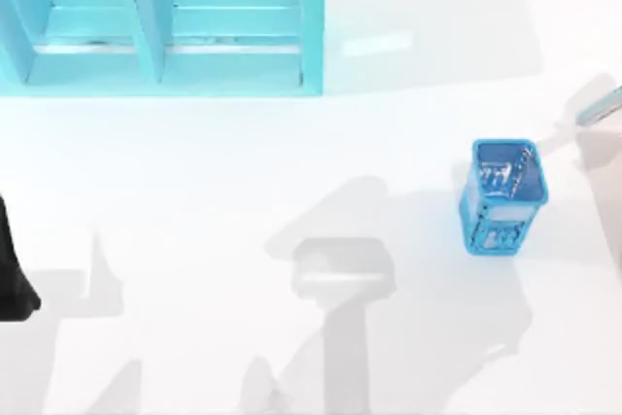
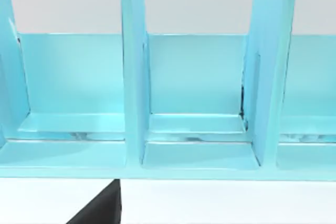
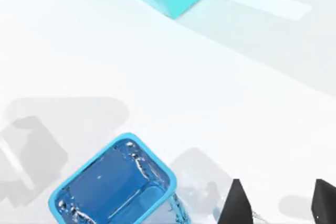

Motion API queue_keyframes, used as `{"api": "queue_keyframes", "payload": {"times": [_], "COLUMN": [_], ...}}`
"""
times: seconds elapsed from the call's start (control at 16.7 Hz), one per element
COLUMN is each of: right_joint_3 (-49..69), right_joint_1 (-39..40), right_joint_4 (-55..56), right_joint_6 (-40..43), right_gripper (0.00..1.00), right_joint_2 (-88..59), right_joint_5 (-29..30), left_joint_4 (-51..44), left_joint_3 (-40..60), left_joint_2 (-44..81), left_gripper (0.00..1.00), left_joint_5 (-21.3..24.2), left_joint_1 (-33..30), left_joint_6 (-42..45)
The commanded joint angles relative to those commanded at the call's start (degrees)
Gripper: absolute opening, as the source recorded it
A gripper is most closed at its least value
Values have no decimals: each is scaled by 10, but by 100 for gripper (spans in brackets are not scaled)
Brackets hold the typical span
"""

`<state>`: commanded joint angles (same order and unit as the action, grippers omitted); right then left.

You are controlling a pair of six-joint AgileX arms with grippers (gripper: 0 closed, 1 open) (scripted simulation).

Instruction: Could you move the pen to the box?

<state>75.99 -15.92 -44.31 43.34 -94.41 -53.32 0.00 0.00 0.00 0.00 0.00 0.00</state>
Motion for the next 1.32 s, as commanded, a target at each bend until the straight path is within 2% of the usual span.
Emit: {"api": "queue_keyframes", "payload": {"times": [0.24,0.36,0.6,0.78,1.14,1.32], "right_joint_3": [22,47,78,105,113,73], "right_joint_1": [-28,-51,-90,-126,-136,-131], "right_joint_4": [-35,-79,-202,-260,-269,-230], "right_joint_6": [-11,-15,-30,-43,-50,-60], "right_gripper": [0,0,0,0,0,0], "right_joint_2": [17,40,69,96,106,107], "right_joint_5": [39,91,235,302,315,317], "left_joint_4": [0,0,0,0,0,0], "left_joint_3": [0,0,0,0,0,0], "left_joint_2": [0,0,0,0,0,0], "left_gripper": [100,100,100,100,100,100], "left_joint_5": [0,0,0,0,0,0], "left_joint_1": [0,0,0,0,0,0], "left_joint_6": [0,0,0,0,0,0]}}
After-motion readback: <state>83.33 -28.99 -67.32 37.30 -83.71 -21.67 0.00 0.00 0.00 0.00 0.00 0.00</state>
